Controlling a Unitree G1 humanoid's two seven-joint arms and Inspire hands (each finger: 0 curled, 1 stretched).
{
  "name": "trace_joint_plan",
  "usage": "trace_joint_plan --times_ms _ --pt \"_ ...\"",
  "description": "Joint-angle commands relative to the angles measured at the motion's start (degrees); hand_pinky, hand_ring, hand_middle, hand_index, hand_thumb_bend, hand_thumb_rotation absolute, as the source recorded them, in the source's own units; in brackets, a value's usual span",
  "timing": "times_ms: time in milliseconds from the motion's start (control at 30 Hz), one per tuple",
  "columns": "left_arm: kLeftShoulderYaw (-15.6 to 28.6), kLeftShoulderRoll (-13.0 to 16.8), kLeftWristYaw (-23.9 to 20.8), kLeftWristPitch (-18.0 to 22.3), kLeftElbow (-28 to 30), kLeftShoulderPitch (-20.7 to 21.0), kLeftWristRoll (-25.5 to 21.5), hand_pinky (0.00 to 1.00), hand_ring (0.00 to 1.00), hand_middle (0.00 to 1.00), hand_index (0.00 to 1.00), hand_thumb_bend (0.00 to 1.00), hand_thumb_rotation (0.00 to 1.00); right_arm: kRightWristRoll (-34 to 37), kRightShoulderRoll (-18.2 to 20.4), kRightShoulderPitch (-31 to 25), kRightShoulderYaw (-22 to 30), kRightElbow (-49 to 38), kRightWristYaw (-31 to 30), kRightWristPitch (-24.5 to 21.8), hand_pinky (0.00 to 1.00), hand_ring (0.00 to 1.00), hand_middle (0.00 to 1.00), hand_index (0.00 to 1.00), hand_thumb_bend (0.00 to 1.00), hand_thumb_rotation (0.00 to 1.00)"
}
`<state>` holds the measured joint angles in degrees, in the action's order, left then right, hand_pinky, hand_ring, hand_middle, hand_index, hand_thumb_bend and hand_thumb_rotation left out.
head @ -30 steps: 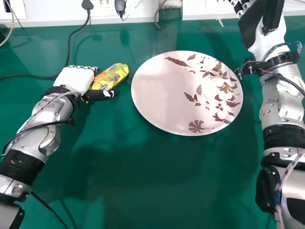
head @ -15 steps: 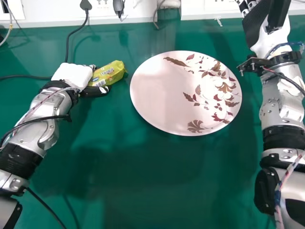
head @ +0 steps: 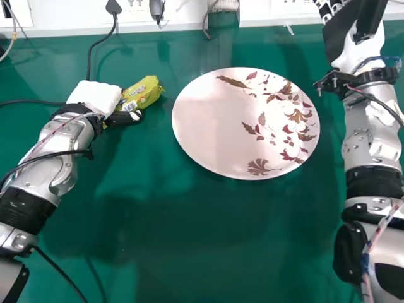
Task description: Pick up biscuit and place it in the plate
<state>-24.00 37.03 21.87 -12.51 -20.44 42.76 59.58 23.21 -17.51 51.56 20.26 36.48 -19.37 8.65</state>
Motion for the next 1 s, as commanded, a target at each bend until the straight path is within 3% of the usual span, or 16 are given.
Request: trace_joint_plan --times_ms 0,367,567,967 --pt "-0.95 0.51 2.36 0.44 -1.49 -2.70 -0.97 0.26 0.33 0.46 0.54 0.52 0.00 0.35 0.43 -0.16 0.43 -0.87 0.47 -0.12 0.92 1.00 0.99 0.88 1.00 0.41" --pt "-0.63 0.25 2.75 0.23 -1.68 -2.73 -1.50 0.19 0.38 0.46 0.52 0.51 0.00 0.06 0.09 0.58 0.42 1.91 -1.16 2.61 0.90 1.00 0.97 0.90 1.00 0.41" --pt "-0.25 0.31 2.35 0.24 -1.30 -2.90 -1.84 0.19 0.40 0.47 0.51 0.51 0.00 -0.05 0.11 0.70 0.42 2.31 -0.93 3.00 0.89 1.00 0.96 0.90 1.00 0.40" --pt "-0.28 1.95 1.93 0.83 1.58 -3.11 -2.30 0.20 0.41 0.48 0.50 0.51 0.00 -0.19 0.10 0.88 0.35 2.72 -0.91 3.26 0.76 0.92 0.89 0.86 0.97 0.51"
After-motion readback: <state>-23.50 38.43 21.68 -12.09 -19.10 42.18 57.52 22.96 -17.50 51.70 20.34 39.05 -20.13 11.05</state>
